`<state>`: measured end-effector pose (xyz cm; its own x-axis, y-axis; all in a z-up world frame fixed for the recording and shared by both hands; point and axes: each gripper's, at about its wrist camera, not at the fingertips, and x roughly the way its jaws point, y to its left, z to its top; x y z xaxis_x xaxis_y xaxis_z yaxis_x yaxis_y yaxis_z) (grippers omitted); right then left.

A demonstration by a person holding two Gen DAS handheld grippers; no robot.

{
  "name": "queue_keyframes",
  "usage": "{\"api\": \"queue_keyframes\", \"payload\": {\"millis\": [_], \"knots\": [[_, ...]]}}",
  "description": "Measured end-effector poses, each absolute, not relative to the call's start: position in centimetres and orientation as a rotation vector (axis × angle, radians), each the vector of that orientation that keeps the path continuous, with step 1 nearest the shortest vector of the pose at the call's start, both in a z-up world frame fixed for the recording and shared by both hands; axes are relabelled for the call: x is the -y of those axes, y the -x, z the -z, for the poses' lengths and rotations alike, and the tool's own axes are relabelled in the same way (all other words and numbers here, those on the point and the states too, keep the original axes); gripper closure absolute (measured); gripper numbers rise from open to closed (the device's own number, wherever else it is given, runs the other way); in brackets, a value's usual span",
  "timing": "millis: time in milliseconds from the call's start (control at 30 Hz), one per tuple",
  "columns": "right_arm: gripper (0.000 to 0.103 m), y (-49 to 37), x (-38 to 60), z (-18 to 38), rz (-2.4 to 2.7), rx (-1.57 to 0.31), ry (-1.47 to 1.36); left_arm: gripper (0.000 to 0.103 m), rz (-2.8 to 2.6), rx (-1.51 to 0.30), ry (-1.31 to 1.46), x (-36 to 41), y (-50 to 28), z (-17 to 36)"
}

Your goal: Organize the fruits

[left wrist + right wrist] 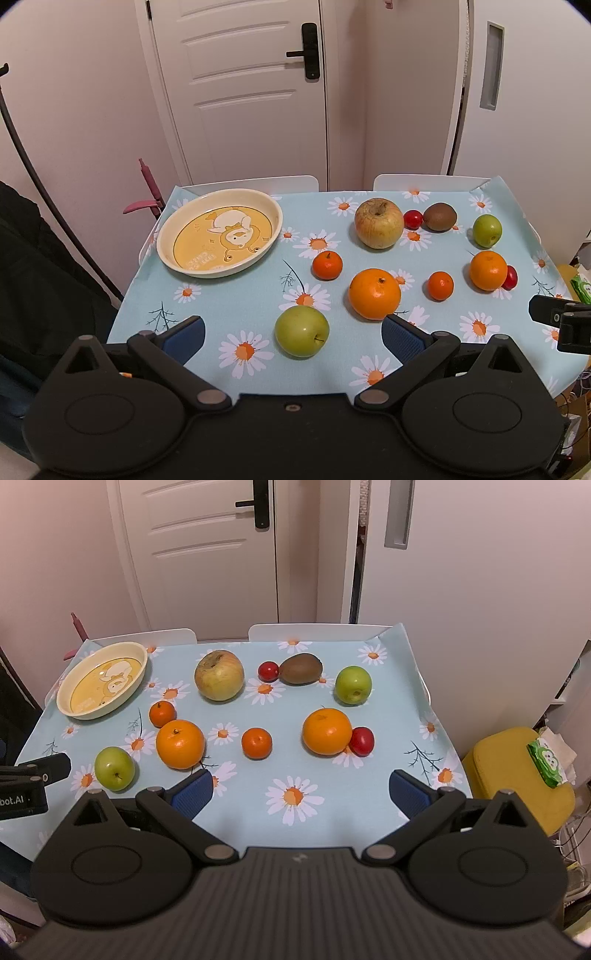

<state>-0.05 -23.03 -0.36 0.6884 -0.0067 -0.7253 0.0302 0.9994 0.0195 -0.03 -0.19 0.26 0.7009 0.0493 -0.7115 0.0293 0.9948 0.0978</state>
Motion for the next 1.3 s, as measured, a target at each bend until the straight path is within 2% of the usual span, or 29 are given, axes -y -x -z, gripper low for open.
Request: {"api": "queue_keyframes", "payload": {"millis": [1300], "knots": [[0.000, 0.27, 22.79, 0.17, 0.014, -0.814, -0.030, 0.000, -0.012, -0.792, -0.098, -0.06, -0.15, -0.49]]}}
